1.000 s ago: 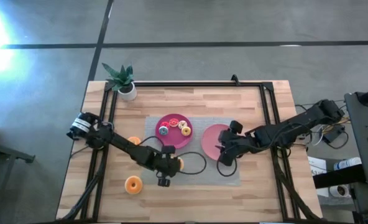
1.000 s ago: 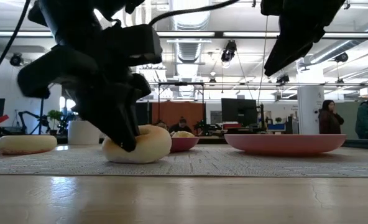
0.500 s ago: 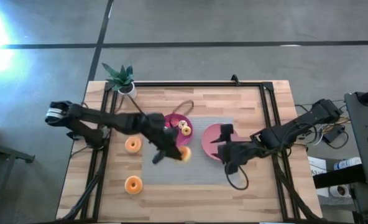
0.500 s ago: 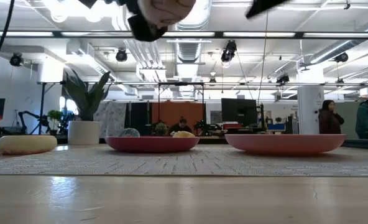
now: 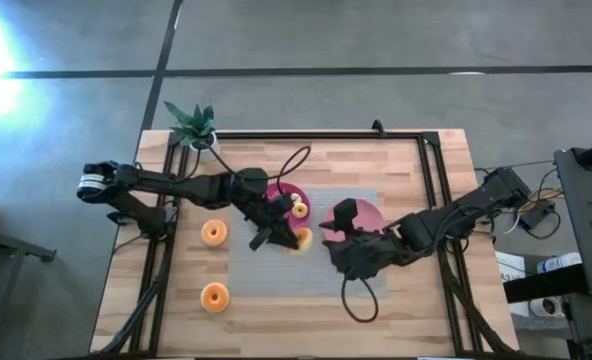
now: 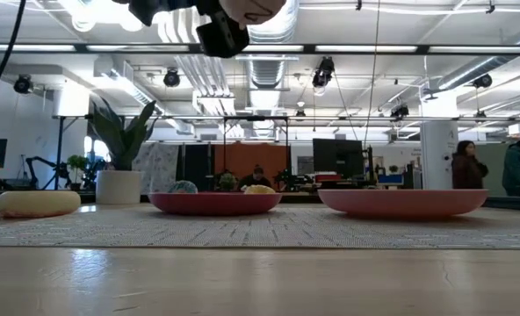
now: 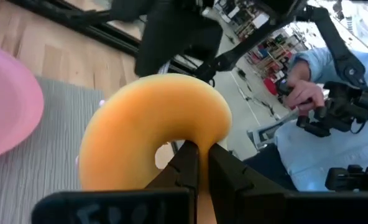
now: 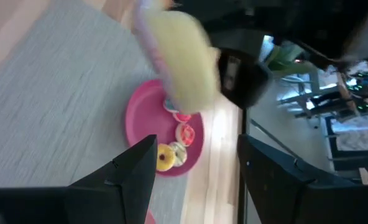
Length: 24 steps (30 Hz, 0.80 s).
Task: Pick & Place donuts
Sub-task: Put the large white donut on the light pink plate
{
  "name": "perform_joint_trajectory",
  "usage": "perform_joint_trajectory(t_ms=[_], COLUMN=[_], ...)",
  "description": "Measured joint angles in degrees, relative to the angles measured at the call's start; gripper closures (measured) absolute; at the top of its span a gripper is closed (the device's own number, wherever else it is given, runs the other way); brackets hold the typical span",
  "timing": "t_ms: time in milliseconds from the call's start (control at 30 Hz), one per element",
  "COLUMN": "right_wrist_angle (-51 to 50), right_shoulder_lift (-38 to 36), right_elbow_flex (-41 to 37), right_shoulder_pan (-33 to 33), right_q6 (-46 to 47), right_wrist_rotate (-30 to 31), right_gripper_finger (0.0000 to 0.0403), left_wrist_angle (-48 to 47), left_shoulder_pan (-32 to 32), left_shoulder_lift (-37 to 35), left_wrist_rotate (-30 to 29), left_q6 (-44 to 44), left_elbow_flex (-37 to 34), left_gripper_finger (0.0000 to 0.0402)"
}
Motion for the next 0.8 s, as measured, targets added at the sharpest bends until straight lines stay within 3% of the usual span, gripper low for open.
perform_joint_trajectory(t_ms=[500,800], right_wrist_angle=[-0.3,5.9], right_shoulder_lift=[3.0,3.6], right_elbow_flex=[3.9,4.0], right_shoulder_pan=[0.4,0.5], right_q6=[-2.1,-10.5], right_wrist_rotate=[-0.2,-0.3], right_gripper_finger=[0.0188,0.0188], left_wrist_angle=[3.1,3.4], left_shoulder_pan=[0.0,0.0], left_shoulder_lift=[0.0,1.6], left_wrist_rotate=[-2.8,-2.7], left_q6=[-2.3,-3.5], left_elbow_flex=[-0.5,-0.5], left_gripper_finger=[0.0401,0.0401])
